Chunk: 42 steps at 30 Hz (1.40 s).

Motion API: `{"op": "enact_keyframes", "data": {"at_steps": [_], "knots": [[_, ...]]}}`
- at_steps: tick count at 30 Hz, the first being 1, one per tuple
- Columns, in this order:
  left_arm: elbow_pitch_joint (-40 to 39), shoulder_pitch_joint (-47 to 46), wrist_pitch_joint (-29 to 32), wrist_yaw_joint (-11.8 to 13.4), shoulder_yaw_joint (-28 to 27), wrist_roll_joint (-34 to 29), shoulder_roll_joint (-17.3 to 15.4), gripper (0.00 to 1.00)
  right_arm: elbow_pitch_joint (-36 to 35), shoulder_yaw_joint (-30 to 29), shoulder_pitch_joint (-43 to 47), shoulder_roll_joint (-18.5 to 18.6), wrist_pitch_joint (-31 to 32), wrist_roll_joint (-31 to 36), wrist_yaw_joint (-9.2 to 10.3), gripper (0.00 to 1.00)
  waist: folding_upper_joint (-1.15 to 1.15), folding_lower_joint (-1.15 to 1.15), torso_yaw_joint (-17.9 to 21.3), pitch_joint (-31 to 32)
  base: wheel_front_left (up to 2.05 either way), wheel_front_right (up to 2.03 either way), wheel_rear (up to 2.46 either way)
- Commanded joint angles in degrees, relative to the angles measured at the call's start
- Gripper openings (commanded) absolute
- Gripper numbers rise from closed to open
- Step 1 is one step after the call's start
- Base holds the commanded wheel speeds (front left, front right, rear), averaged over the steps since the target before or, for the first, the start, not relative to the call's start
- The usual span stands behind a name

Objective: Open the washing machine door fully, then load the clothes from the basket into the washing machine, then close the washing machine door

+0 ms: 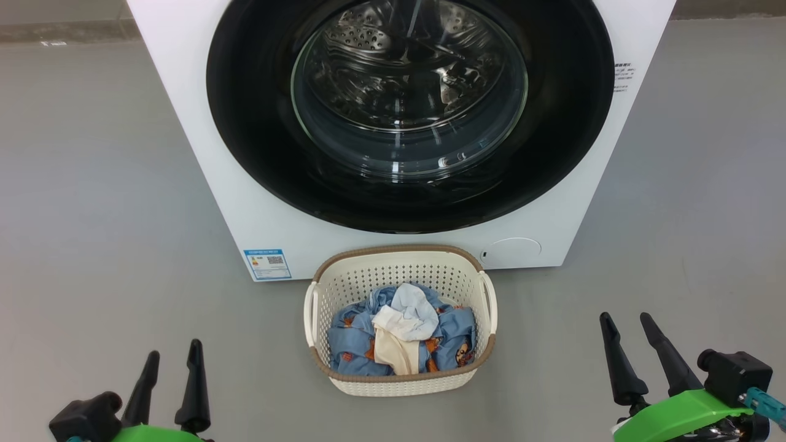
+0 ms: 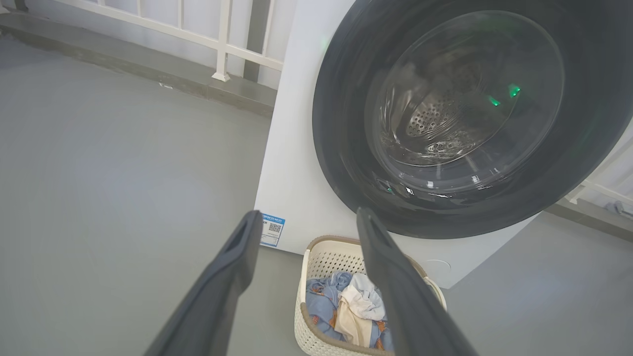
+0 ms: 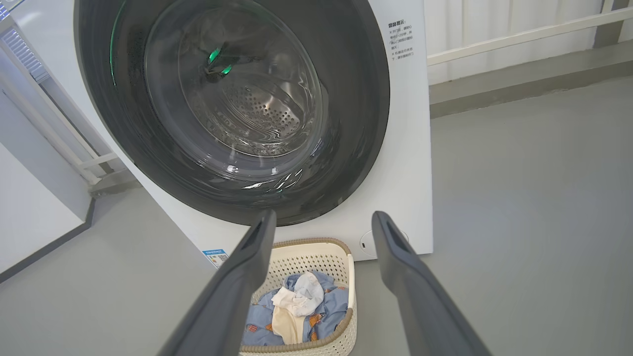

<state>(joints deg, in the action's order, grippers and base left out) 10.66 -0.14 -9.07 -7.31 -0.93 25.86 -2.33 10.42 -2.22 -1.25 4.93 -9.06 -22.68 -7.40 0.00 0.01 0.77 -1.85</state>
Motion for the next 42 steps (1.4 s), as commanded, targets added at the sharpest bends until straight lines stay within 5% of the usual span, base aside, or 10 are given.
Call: {"op": "enact_keyframes", "data": {"at_steps": [1,31,42], "knots": [[-2.35,-1.47,-0.97,0.09,-1.79,-2.56,-0.79,1.00,-1.88,1.67,-1.92,0.74,-1.00,3.01,-0.07,1.00,0.00,0.00,-0.02,-0.03,0.00,0.00,0.00],[-4.70,-1.30,-5.84,-0.14,-1.10,-23.68,-1.80,1.00,-4.29,0.63,-1.93,0.29,-5.86,23.48,-0.09,1.00,0.00,0.00,0.63,-0.71,0.00,0.00,0.00],[-4.55,-1.21,-5.93,-0.16,-1.64,-24.03,-1.74,1.00,-4.02,0.61,-1.74,-0.06,-5.94,23.52,-0.09,1.00,0.00,0.00,0.45,-0.51,0.00,0.00,0.00]]}}
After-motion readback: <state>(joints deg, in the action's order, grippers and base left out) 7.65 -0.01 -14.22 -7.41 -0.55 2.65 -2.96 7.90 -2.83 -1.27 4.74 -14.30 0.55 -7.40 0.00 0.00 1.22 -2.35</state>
